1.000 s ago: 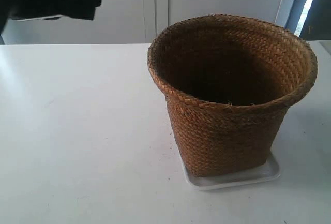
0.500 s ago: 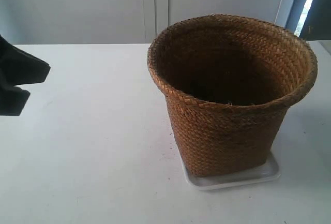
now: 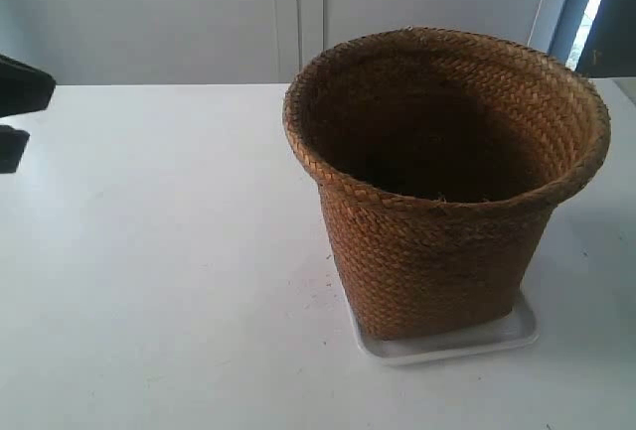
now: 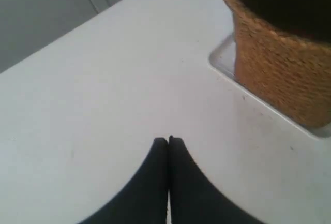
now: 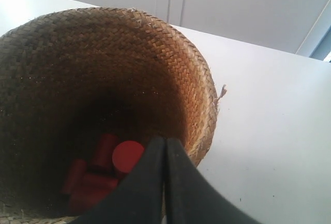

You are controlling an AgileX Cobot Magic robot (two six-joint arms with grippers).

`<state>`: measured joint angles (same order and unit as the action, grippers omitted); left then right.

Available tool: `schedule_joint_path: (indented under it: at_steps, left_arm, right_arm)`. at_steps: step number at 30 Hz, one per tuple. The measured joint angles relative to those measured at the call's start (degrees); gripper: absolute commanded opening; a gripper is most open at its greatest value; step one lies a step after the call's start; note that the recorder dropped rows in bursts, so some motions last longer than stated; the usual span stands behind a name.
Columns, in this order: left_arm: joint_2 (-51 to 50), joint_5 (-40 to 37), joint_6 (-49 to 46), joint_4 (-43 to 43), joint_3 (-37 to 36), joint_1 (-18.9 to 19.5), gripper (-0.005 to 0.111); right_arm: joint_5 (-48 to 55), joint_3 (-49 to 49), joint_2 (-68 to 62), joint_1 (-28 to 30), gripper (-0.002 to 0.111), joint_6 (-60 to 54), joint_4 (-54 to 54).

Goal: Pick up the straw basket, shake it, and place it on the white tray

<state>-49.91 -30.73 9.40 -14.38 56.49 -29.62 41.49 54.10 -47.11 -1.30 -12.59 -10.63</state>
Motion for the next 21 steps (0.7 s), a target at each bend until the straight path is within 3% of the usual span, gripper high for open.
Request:
schedule_joint_path:
  at_steps: [4, 8, 21]
  left_arm:
    - [2.56, 8.03, -0.10, 3.27, -5.14, 6.83, 0.000]
    - [5.24, 11.10, -0.10, 7.56, -10.14, 12.33, 0.000]
    - [18.06, 14.48, -0.10, 9.53, -21.22, 23.21, 0.000]
  right_arm:
    - [0.00, 0.00, 0.00, 0.00, 0.000, 0.03, 0.00]
    - [0.00, 0.00, 0.00, 0.00, 0.000, 0.13, 0.00]
    - [0.00, 0.00, 0.00, 0.00, 0.000, 0.13, 0.00]
